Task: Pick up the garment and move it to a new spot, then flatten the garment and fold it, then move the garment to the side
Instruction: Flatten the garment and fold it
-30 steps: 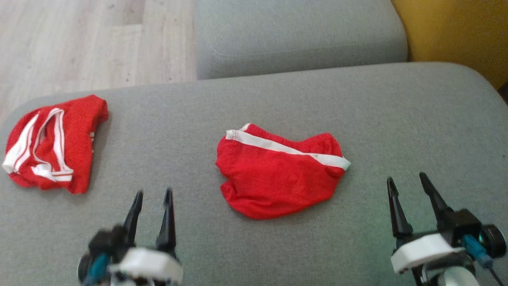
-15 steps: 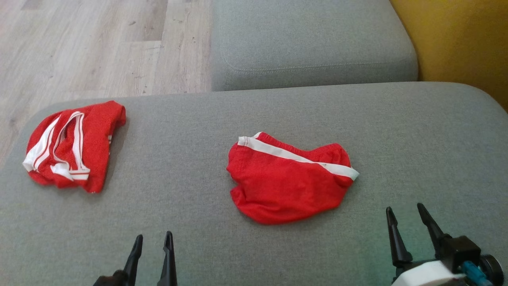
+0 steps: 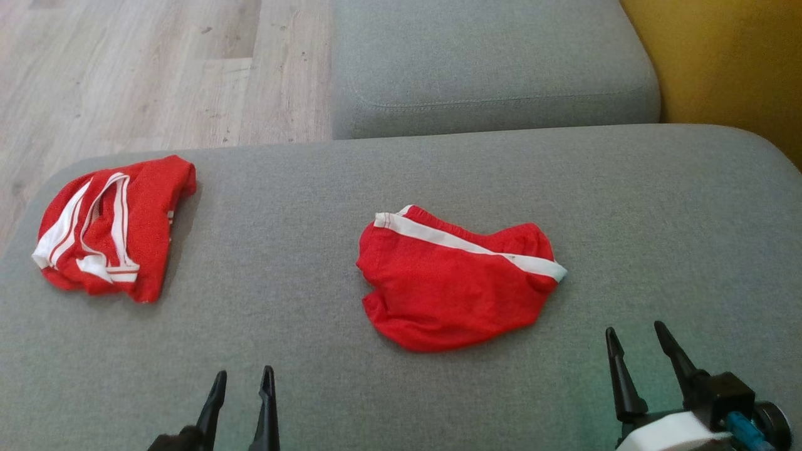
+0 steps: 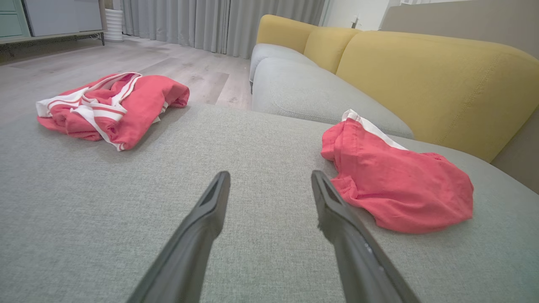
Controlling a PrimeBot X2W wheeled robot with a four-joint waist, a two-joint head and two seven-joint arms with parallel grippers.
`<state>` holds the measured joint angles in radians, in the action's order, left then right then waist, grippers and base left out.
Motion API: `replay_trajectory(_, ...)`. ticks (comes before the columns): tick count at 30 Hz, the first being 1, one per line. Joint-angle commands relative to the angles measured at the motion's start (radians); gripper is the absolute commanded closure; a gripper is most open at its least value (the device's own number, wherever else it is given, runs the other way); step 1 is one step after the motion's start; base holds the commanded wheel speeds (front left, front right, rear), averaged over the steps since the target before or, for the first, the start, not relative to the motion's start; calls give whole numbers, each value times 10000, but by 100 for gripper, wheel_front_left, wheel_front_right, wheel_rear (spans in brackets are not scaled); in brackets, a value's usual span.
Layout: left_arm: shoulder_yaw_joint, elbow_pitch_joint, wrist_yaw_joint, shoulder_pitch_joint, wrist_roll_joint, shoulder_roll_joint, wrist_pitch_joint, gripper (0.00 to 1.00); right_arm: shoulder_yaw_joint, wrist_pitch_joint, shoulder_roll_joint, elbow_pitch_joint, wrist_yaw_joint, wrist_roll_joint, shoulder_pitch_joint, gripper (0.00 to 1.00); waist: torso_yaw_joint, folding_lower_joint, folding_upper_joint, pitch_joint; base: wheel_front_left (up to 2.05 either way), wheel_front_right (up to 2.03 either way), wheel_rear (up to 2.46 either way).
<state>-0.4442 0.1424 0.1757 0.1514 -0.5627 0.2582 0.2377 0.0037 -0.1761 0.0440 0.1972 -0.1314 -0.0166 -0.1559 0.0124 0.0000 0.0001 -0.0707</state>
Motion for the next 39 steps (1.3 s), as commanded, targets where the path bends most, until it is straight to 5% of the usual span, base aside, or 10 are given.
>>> replay_trajectory(1,347,-301,47,-432,9,132,20,0,265,-117,62,-286,7,-48,441,0,-7,0,-1,17,0,0,0)
replay_trajectory(9,213,-317,35,-765,83,146,-126,0,218,-121,62,-314,7,-17,496,0,-46,0,-1,187,0,0,0)
replay_trajectory(16,-407,-18,-344,-2630,479,-72,-976,0,270,-70,62,-395,7,65,671,0,-194,0,-1,537,0,0,0)
replay_trajectory(25,-1070,2103,-1175,-5697,292,-1124,-2596,0,746,43,62,-525,7,181,1371,0,-1051,0,-1,1568,0,0,0)
replay_trajectory(38,-917,4770,-1605,-7378,58,-1303,-2769,0,695,-199,62,-292,7,146,1746,0,-1818,0,-1,2328,0,0,0)
replay_trajectory(39,-936,4809,-1617,-7438,91,-1338,-2632,27,706,-216,62,-272,7,137,1750,0,-1836,0,-1,2322,0,0,0)
